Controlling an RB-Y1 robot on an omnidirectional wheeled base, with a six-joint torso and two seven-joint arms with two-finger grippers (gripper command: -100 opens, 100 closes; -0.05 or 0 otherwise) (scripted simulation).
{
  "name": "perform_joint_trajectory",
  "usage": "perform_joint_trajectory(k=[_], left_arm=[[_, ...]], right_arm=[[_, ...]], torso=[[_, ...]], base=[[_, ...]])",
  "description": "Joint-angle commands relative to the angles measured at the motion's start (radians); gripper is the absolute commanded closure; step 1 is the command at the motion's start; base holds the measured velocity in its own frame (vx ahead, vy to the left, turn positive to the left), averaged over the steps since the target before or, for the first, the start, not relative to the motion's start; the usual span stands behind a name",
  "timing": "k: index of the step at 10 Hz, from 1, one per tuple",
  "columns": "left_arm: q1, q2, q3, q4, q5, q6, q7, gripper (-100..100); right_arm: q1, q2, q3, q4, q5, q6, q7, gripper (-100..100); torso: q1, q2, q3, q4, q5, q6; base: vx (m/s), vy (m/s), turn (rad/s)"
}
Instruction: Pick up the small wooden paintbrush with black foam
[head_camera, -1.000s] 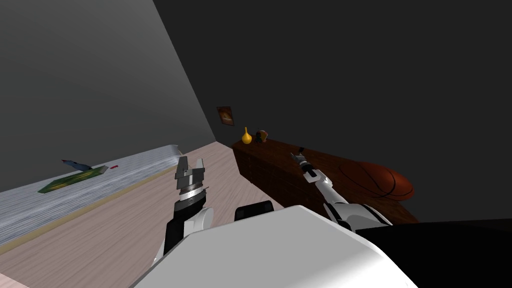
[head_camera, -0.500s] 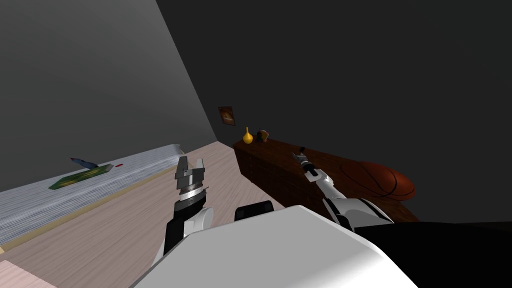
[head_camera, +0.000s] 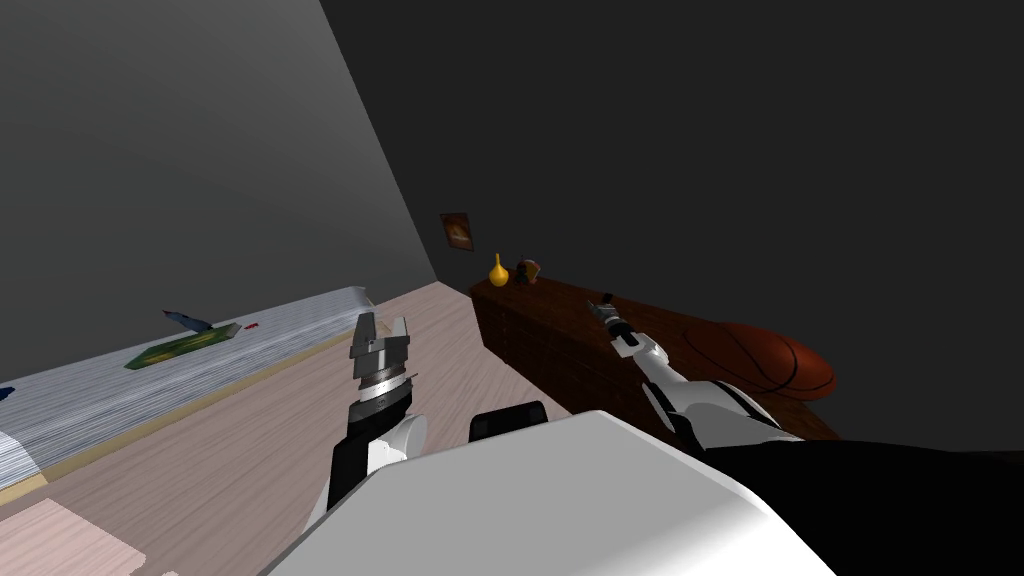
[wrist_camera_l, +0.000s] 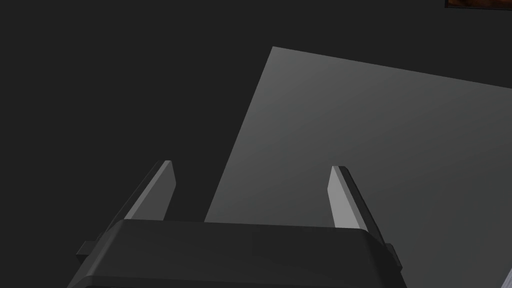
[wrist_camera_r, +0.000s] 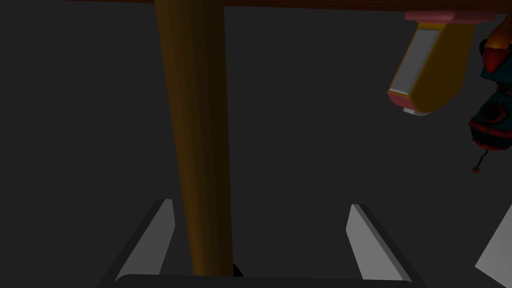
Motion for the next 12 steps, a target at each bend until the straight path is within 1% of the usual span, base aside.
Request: perform_joint_trajectory(k=[1,2,4,5,6,8,10,11,12], left_arm=[[0.000,0.000,0.000,0.000,0.000,0.000,0.000,0],[0.000,0.000,0.000,0.000,0.000,0.000,0.000,0],[0.000,0.000,0.000,0.000,0.000,0.000,0.000,0],[0.000,0.000,0.000,0.000,0.000,0.000,0.000,0],[0.000,0.000,0.000,0.000,0.000,0.000,0.000,0],[0.000,0.000,0.000,0.000,0.000,0.000,0.000,0],[0.000,0.000,0.000,0.000,0.000,0.000,0.000,0],[0.000,0.000,0.000,0.000,0.000,0.000,0.000,0],[0.000,0.000,0.000,0.000,0.000,0.000,0.000,0]], right_arm=[[-0.023,-0.016,0.005,0.050,-0.019,-0.025,0.011,-100],[-0.023,-0.016,0.005,0.050,-0.019,-0.025,0.011,-100],[-0.023,-0.016,0.005,0.099,-0.019,-0.025,0.011,-100],[-0.023,-0.016,0.005,0.099,-0.019,-0.025,0.011,-100],[-0.071,-0.050,0.017,0.136,-0.059,-0.062,0.032,-100],[-0.075,-0.050,0.017,0.200,-0.059,-0.062,0.032,-100],[-0.078,-0.050,0.018,0.192,-0.058,-0.056,0.031,-100],[-0.081,-0.050,0.018,0.199,-0.058,-0.062,0.033,100],[-0.080,-0.050,0.018,0.198,-0.058,-0.061,0.033,100]], torso=[[0.000,0.000,0.000,0.000,0.000,0.000],[0.001,0.000,0.000,0.000,0.000,0.001],[-0.001,-0.001,-0.001,0.000,0.000,0.001],[-0.001,-0.001,-0.001,0.000,-0.001,0.001],[-0.001,-0.001,-0.001,0.000,-0.001,0.001],[0.001,0.000,0.000,0.000,0.000,0.001],[-0.001,-0.001,0.000,0.000,0.000,0.001],[-0.001,-0.001,-0.001,0.000,-0.001,0.001],[-0.001,-0.001,-0.001,0.000,-0.001,0.001]], base=[[-0.031,0.032,0.061],[-0.011,0.022,-0.005],[-0.001,0.005,-0.005],[0.000,0.000,0.000],[-0.026,0.038,0.074],[-0.028,0.030,0.025],[-0.003,0.001,-0.010],[0.000,0.000,0.000],[0.000,0.000,0.000]])
